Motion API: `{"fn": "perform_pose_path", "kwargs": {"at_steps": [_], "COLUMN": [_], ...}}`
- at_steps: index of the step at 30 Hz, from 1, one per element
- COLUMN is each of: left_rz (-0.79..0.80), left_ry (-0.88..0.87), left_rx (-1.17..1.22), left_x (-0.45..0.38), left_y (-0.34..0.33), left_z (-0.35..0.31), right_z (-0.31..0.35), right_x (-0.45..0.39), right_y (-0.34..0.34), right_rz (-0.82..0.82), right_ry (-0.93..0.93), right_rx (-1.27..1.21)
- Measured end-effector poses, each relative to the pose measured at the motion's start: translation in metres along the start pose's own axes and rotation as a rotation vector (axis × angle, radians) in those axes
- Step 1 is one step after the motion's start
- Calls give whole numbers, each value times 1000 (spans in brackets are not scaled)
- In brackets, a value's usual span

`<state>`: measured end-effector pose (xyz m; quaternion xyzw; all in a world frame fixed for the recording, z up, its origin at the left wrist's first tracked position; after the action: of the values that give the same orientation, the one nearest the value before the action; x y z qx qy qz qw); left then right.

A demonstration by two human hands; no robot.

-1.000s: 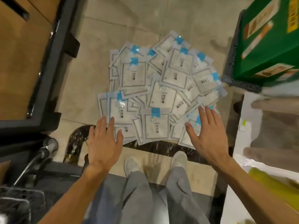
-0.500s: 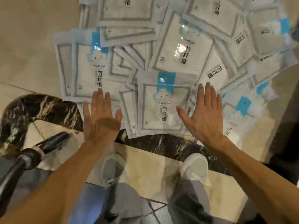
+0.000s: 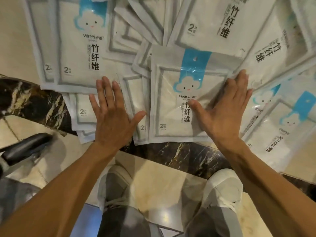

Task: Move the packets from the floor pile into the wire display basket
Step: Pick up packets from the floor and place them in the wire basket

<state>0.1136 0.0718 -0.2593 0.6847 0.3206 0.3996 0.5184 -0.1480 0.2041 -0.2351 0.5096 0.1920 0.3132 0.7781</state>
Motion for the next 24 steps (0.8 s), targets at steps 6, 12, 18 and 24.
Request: {"fn": "perform_pose_path", "kwargs": {"at_steps": [6, 12, 18, 24], "left_rz": [-103, -122, 91, 66], "left_ry": [161, 262, 580, 600], "left_rx": [307, 414, 1127, 1105], "left_x": [-4, -4, 9, 29], "left_y": [14, 45, 77, 130], "left_z": [-13, -15, -4, 26], "right_z": [3, 6, 17, 29], "right_x": [-5, -10, -12, -13], "right_y": [3, 22, 70, 115], "right_rz": [42, 139, 135, 202], "right_ry": [-88, -185, -422, -619], "right_rx": [-59, -274, -780, -1001]}}
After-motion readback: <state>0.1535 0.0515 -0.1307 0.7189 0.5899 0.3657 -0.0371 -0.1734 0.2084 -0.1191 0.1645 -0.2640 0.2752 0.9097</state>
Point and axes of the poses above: each hand's wrist, its own x-axis away from the middle knuckle, its own y-axis out of the back of the hand, z = x × y, the point moved 5 cm from there along -x, towards the middle knuckle, and after that the axes turned 6 degrees about -z, right-handed, at the moved point
